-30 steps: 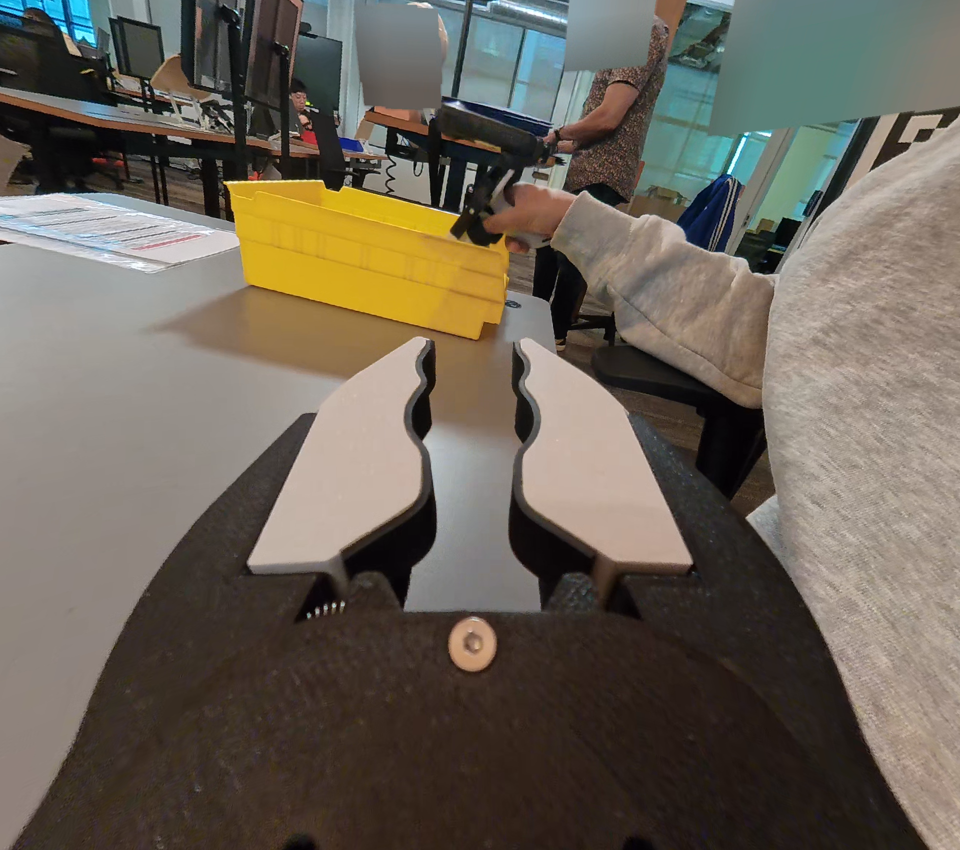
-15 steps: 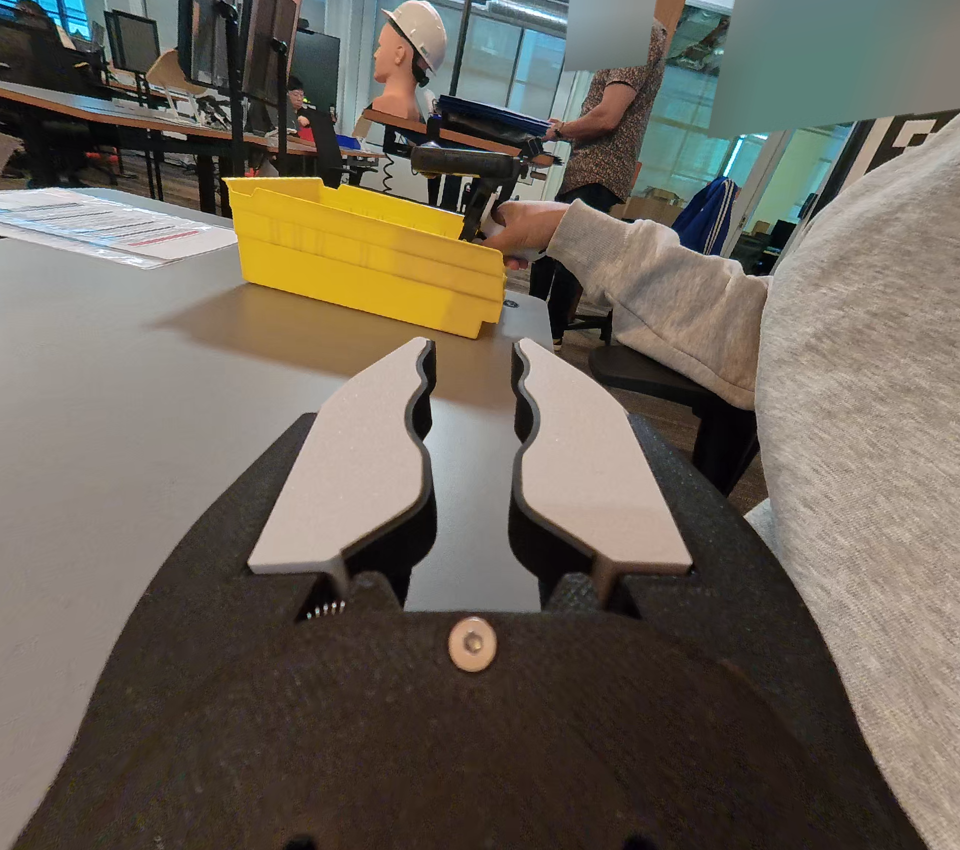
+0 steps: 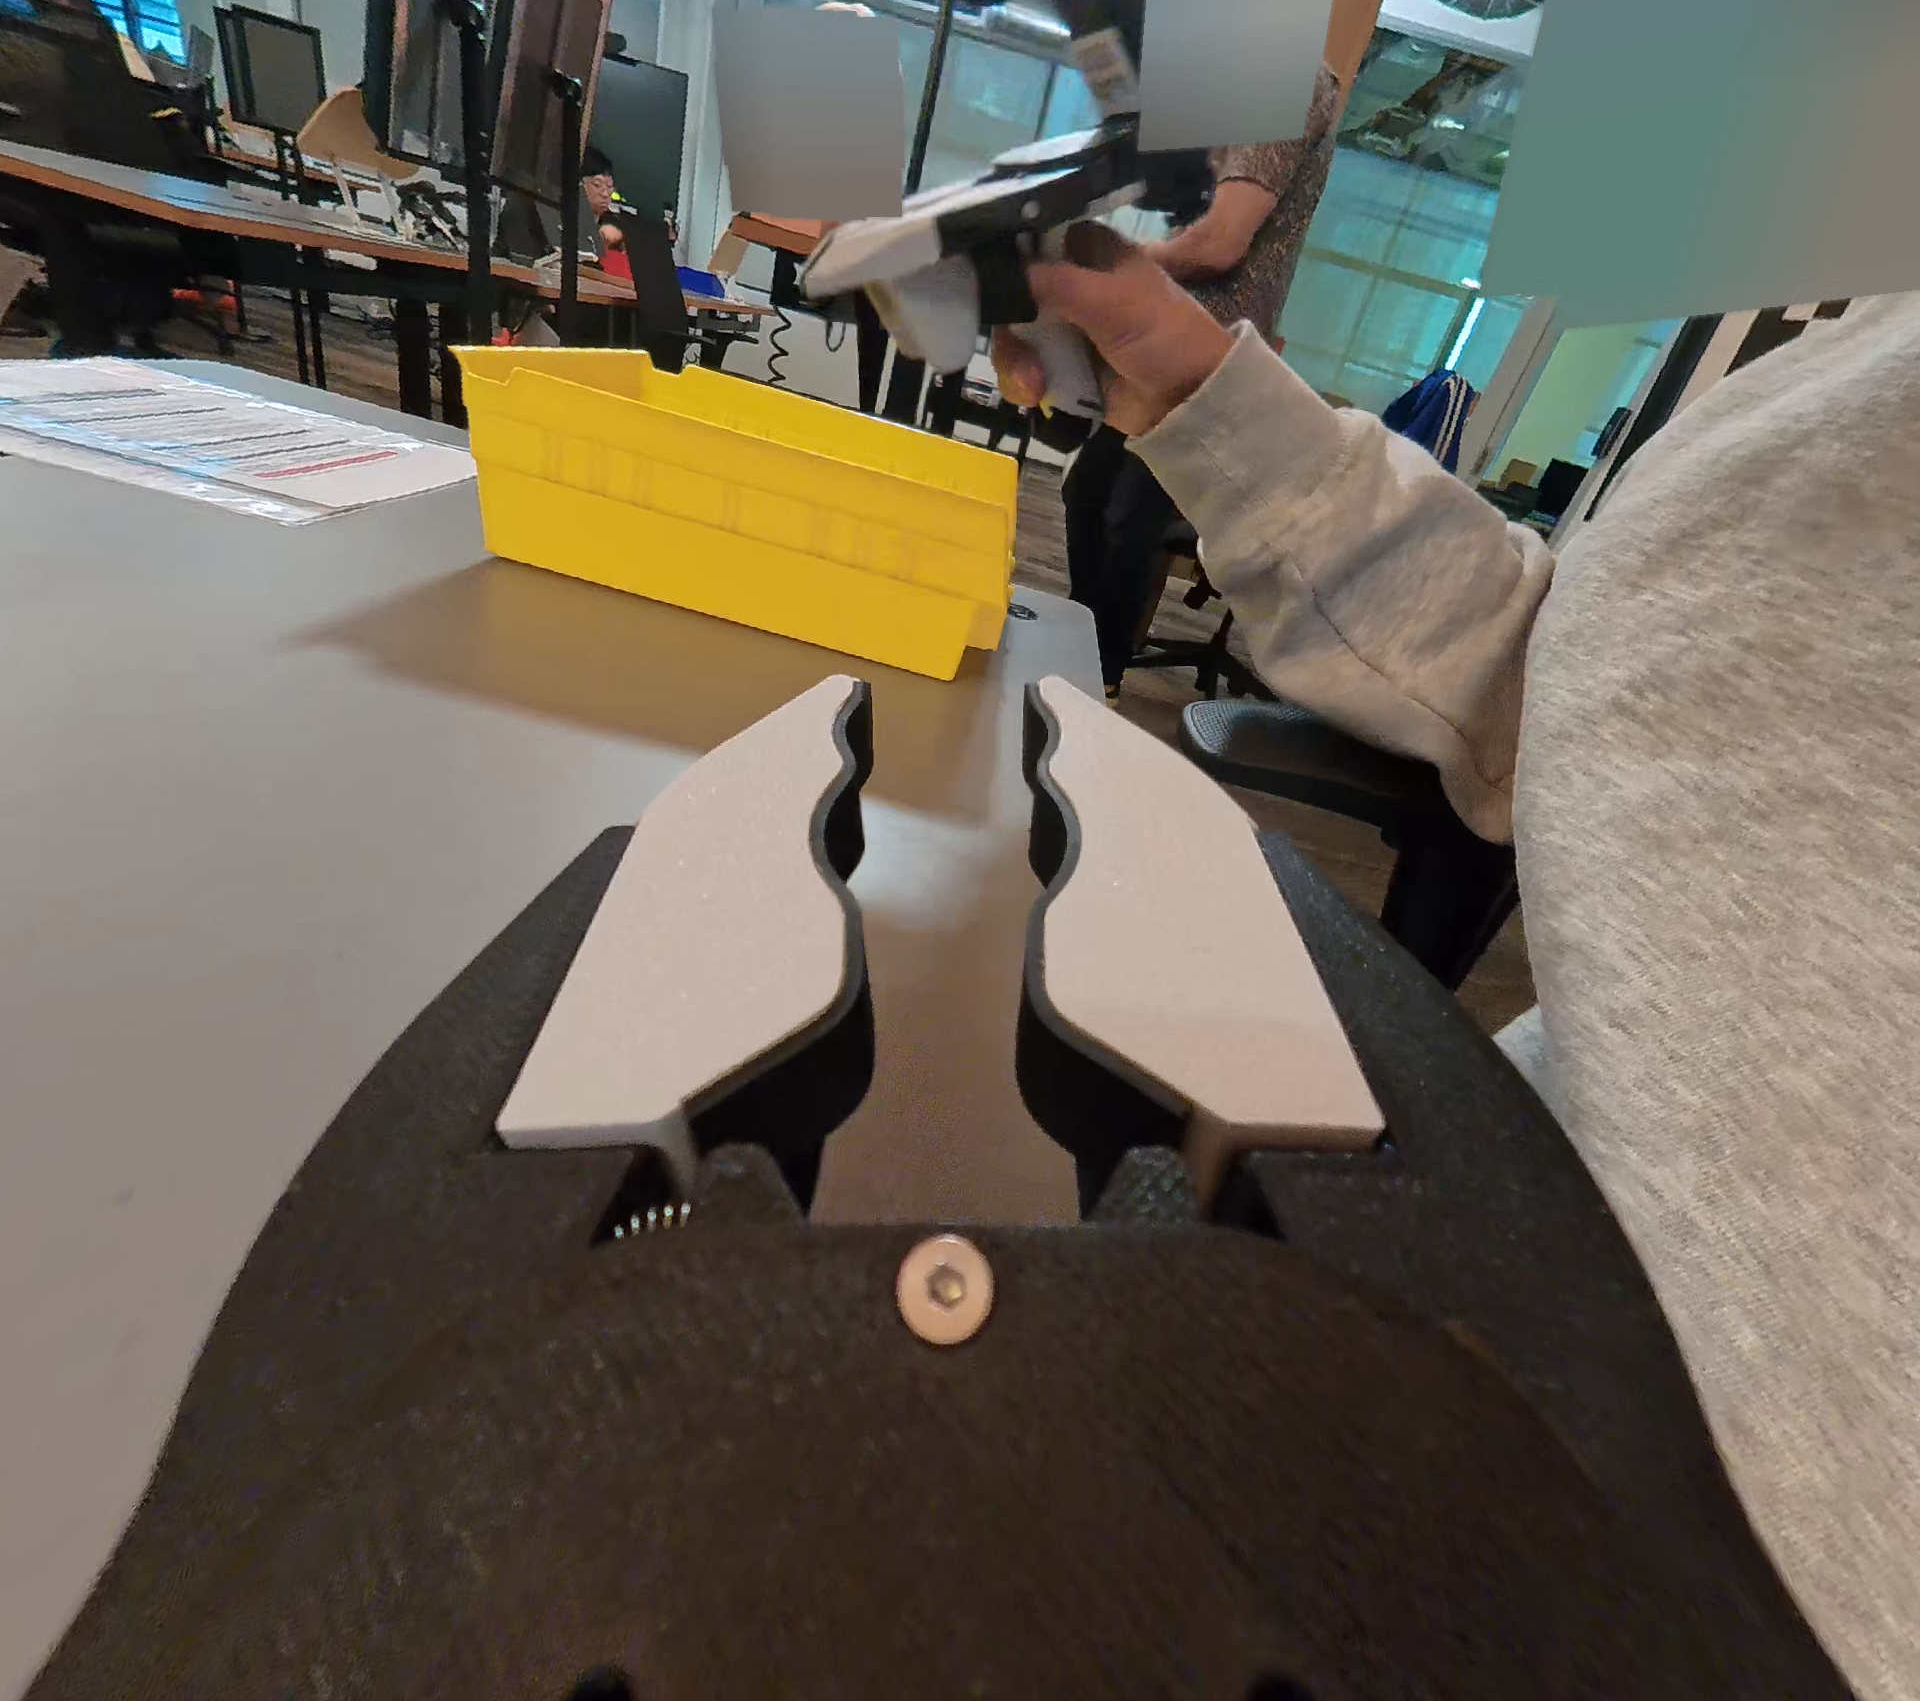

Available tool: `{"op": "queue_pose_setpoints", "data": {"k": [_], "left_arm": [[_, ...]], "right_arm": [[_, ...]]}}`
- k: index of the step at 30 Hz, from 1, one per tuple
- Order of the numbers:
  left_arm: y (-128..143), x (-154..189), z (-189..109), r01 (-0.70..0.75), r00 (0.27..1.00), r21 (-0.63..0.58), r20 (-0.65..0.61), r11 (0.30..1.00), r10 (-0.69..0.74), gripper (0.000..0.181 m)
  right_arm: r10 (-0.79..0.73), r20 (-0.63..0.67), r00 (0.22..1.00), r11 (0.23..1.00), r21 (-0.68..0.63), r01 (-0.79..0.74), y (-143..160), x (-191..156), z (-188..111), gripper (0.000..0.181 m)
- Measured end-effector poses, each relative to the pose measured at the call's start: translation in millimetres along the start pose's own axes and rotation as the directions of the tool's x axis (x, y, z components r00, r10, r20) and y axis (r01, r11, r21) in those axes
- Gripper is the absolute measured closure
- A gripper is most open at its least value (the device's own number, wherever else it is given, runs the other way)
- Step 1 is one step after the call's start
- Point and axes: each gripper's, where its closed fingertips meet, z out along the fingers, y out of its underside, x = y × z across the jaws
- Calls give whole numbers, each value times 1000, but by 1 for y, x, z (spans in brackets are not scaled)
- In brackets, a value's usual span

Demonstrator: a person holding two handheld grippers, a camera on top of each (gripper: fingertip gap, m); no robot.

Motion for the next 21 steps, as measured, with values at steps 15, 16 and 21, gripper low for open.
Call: {"op": "queue_pose_setpoints", "data": {"k": [15, 16, 21], "left_arm": [[-66, -70, -62, 5, 929, 131, 366, 991, -53, 161], [-83, -78, -78, -35, 909, 137, 416, 990, -25, 162], [-170, -121, -196, -127, 693, 58, 720, 990, 46, 162]], "right_arm": [[-165, 633, 757, 966, 259, -6, 16, -249, 75, 176], [-175, 627, 759, 964, 264, 4, 18, -249, 77, 176], [-110, 674, 731, 971, 231, -67, 22, -256, 79, 174]]}}
